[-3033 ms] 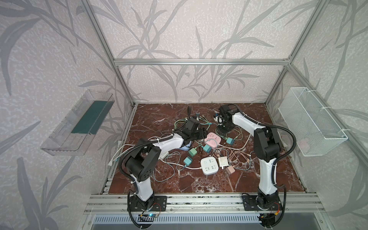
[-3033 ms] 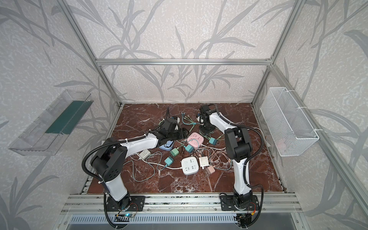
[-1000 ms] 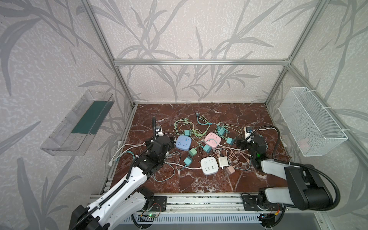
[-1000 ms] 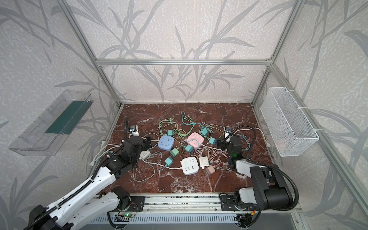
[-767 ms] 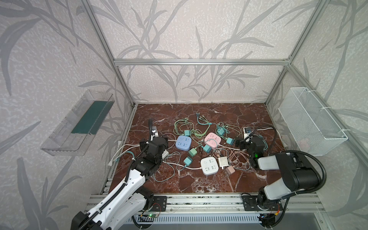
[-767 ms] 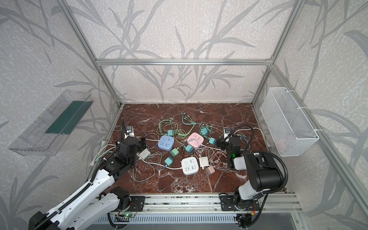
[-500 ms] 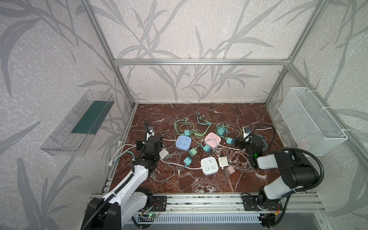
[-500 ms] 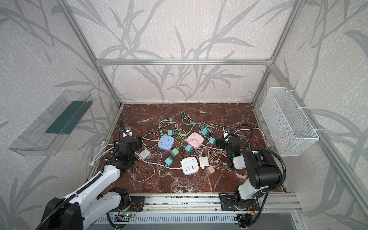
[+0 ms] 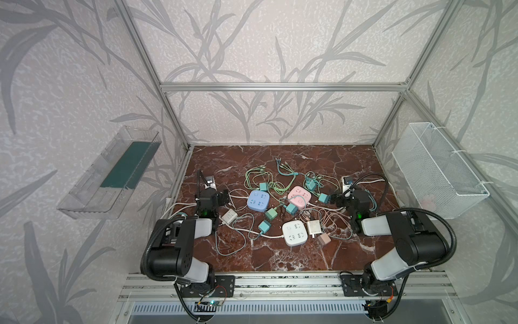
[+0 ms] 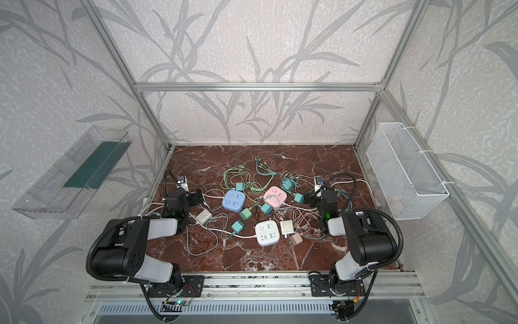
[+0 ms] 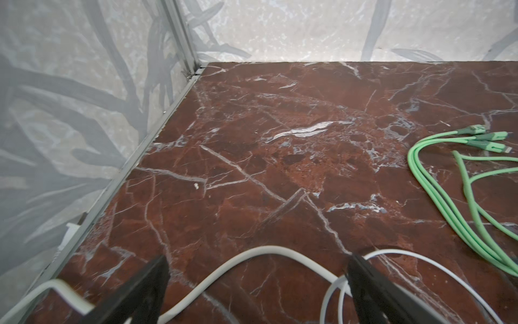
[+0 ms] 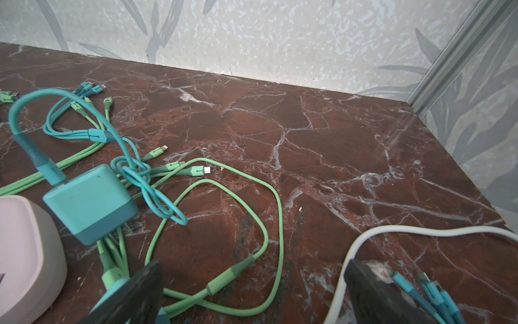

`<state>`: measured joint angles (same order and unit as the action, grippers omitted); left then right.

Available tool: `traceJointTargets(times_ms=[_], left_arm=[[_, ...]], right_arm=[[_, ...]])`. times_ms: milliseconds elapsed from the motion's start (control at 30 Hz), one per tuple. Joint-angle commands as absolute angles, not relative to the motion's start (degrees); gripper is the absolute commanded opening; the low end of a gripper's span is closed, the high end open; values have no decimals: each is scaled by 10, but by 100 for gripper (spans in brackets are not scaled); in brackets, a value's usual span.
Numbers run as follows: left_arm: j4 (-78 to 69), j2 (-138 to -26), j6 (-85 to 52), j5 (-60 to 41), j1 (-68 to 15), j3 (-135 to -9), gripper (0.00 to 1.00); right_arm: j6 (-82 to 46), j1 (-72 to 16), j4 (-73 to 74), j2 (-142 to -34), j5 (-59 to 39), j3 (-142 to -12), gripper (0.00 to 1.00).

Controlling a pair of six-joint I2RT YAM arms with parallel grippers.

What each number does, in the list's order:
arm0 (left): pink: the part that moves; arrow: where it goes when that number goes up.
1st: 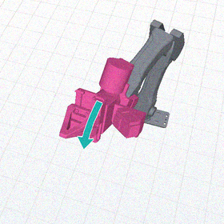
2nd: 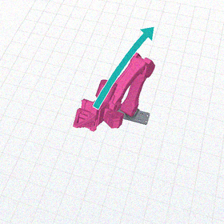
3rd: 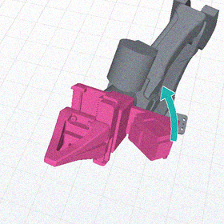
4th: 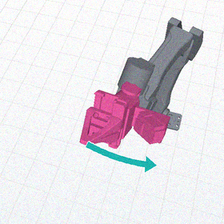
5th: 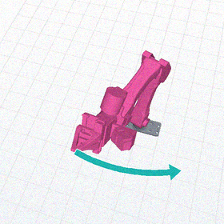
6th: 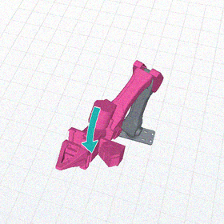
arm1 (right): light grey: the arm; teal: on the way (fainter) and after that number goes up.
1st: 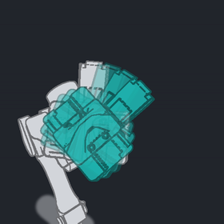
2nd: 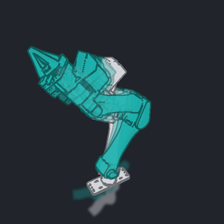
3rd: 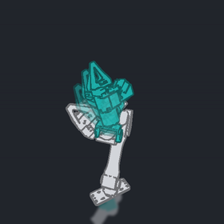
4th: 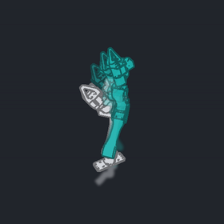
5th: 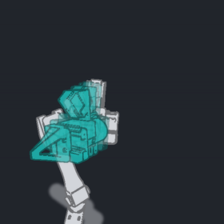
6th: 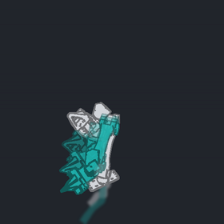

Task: Pull the plug off the socket

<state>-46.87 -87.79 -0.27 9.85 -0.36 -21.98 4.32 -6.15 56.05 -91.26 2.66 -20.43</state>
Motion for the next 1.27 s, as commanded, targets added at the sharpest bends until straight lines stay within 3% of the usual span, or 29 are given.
traceJointTargets(times_ms=[0, 1233], left_arm=[[-552, -896, -15, 80, 3, -207, 99], [-546, -899, -25, 102, 6, -214, 99]], right_arm=[[40, -60, 565, -909, 36, -213, 99], [41, -60, 564, -909, 37, -213, 99]])
